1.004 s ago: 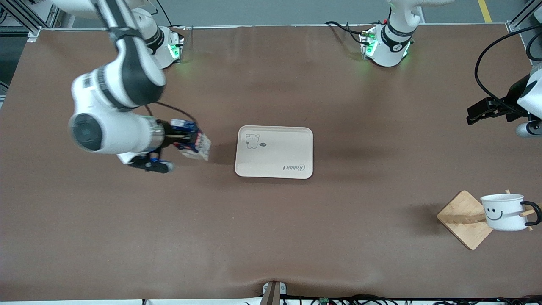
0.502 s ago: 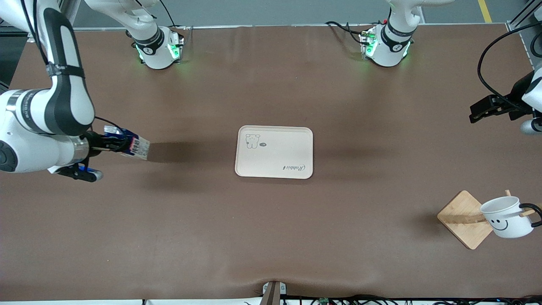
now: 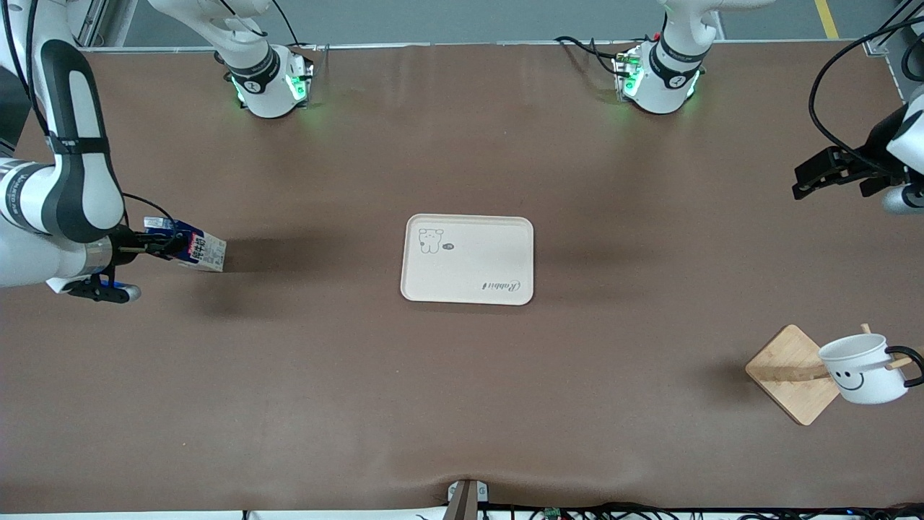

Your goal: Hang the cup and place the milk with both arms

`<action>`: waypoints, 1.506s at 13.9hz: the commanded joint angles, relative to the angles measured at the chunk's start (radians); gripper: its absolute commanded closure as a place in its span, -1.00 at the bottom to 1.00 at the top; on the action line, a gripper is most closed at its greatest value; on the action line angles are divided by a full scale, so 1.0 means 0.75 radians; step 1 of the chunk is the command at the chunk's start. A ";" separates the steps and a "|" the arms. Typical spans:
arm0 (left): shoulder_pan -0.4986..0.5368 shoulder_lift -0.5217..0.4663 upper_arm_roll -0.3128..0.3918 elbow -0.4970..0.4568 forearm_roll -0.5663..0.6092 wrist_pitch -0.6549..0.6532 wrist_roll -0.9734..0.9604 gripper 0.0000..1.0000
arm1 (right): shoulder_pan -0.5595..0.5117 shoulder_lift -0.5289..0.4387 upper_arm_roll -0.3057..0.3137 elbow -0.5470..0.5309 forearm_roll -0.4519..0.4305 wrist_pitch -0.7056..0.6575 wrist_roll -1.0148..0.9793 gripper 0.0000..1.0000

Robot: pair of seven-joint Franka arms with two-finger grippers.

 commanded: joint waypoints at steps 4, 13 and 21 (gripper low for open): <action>0.006 -0.031 -0.013 0.001 -0.015 -0.053 -0.003 -1.00 | -0.020 -0.026 0.029 -0.064 0.015 0.028 -0.017 1.00; 0.008 0.007 -0.015 -0.011 -0.017 -0.082 -0.009 -1.00 | -0.034 -0.018 0.029 -0.060 0.017 0.077 -0.170 1.00; -0.008 0.050 -0.015 0.013 -0.017 0.018 -0.005 -1.00 | -0.038 -0.016 0.029 -0.064 0.019 0.073 -0.170 -1.00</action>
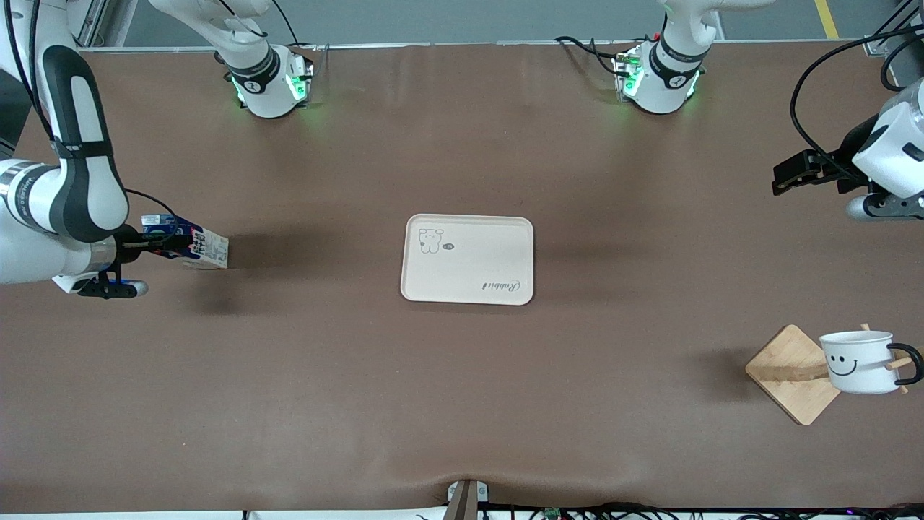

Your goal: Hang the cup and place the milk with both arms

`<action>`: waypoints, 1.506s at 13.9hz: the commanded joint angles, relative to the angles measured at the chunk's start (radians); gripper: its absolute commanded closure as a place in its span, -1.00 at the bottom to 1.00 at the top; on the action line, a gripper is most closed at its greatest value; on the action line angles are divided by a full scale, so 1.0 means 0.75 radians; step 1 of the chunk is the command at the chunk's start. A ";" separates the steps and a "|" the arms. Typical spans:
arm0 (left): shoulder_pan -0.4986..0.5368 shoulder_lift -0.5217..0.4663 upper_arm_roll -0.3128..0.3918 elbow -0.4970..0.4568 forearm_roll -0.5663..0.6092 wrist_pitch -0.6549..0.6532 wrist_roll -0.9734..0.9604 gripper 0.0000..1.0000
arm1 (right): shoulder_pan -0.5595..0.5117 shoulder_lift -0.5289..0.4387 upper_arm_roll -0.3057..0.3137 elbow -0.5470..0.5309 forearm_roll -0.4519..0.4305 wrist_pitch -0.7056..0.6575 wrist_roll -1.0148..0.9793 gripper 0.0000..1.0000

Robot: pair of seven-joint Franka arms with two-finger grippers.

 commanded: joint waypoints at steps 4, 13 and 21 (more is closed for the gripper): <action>0.007 0.008 0.000 0.029 -0.011 0.089 0.015 -1.00 | -0.030 -0.018 0.021 -0.022 0.016 0.004 -0.024 -1.00; 0.005 0.022 0.002 0.029 -0.011 0.106 -0.001 -1.00 | -0.030 -0.018 0.021 -0.022 0.014 -0.007 -0.024 -1.00; 0.011 0.024 0.008 0.021 -0.001 0.147 -0.003 -1.00 | -0.024 -0.014 0.023 0.137 0.014 -0.106 -0.022 -1.00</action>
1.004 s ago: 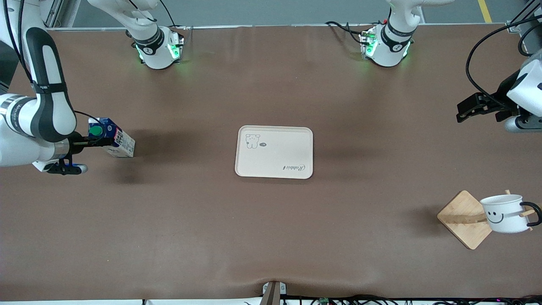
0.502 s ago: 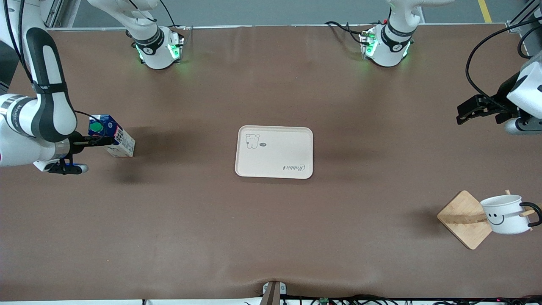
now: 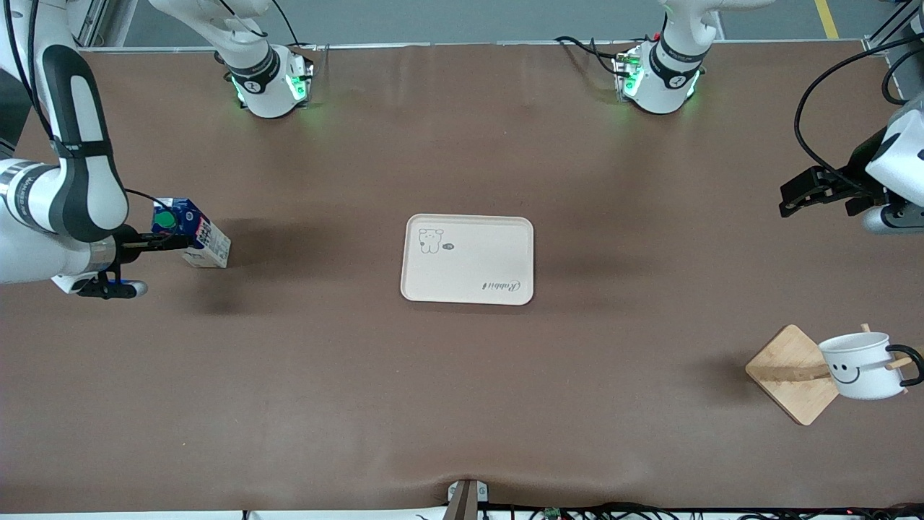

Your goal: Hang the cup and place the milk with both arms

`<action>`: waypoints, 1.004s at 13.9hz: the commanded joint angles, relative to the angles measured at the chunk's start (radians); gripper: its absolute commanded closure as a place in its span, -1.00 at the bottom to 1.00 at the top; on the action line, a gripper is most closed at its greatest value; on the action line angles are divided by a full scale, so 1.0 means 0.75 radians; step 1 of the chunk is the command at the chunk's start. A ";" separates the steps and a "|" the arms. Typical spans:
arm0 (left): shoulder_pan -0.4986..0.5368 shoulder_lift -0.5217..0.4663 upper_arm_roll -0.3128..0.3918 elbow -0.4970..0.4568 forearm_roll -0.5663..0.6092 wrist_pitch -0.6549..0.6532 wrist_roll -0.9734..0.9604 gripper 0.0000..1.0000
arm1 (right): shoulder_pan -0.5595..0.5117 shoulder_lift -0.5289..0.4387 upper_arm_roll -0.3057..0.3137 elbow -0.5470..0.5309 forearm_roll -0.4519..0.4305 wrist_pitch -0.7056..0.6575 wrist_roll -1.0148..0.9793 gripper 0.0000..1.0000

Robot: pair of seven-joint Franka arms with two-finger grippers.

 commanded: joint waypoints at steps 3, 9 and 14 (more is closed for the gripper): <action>0.017 0.003 0.001 0.003 -0.001 0.034 -0.006 -1.00 | 0.005 0.019 0.023 0.244 0.016 -0.094 -0.018 -1.00; 0.037 -0.009 -0.001 -0.031 -0.009 0.053 -0.006 -1.00 | 0.077 0.031 0.023 0.577 0.001 -0.137 -0.009 -1.00; 0.064 -0.029 -0.004 -0.066 -0.015 0.055 -0.006 -1.00 | 0.142 -0.077 0.025 0.787 -0.003 -0.239 0.013 -1.00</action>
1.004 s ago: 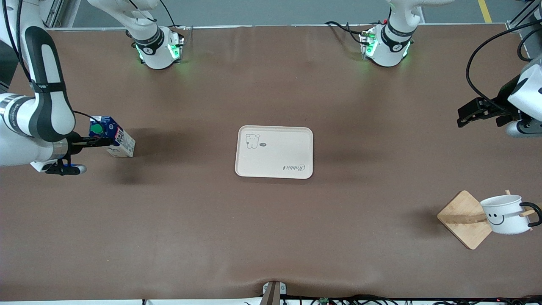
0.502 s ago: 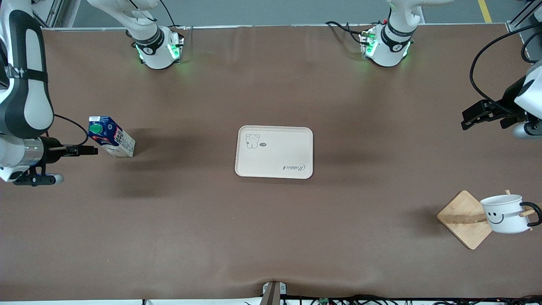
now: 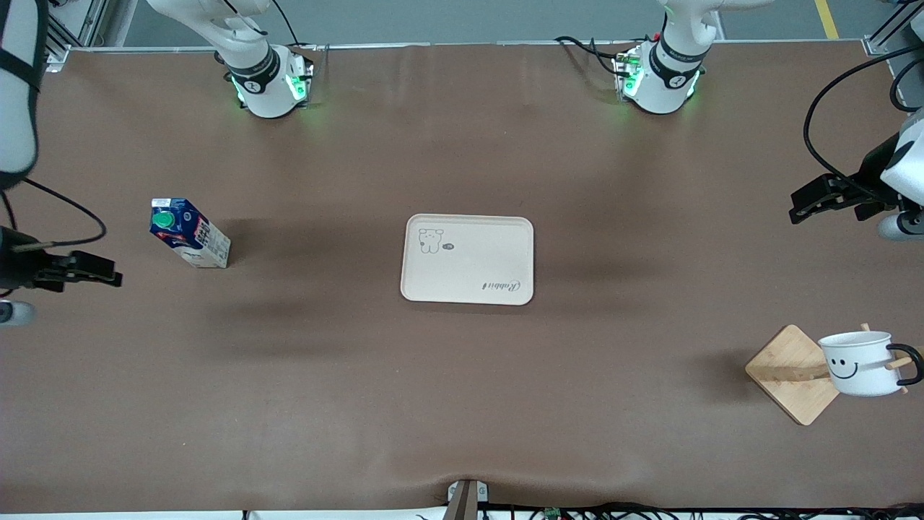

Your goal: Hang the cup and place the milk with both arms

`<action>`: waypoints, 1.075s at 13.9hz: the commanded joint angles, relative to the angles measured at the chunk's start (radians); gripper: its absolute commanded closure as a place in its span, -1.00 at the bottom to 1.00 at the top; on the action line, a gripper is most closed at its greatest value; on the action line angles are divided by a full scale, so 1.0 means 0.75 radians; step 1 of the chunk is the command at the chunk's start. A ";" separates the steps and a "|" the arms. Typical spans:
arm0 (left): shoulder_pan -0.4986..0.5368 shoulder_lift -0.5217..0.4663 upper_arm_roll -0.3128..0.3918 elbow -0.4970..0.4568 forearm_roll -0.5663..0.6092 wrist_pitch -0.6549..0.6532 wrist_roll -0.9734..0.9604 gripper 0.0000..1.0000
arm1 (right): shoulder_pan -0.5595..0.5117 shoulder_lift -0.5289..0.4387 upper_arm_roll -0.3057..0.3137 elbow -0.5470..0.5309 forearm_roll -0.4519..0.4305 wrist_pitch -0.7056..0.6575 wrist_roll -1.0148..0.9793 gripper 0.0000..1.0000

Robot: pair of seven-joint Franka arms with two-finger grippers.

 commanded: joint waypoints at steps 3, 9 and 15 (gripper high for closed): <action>0.016 -0.040 -0.003 -0.047 -0.013 0.021 -0.002 -1.00 | 0.064 -0.261 0.005 -0.031 -0.004 -0.298 0.138 -1.00; -0.006 -0.021 -0.011 -0.016 -0.007 0.005 -0.002 -1.00 | 0.053 -0.615 -0.003 -0.531 -0.012 -0.205 0.241 -1.00; -0.004 0.005 -0.020 0.041 -0.015 0.005 0.006 -1.00 | 0.058 -0.634 0.015 -0.544 -0.108 -0.119 0.019 -1.00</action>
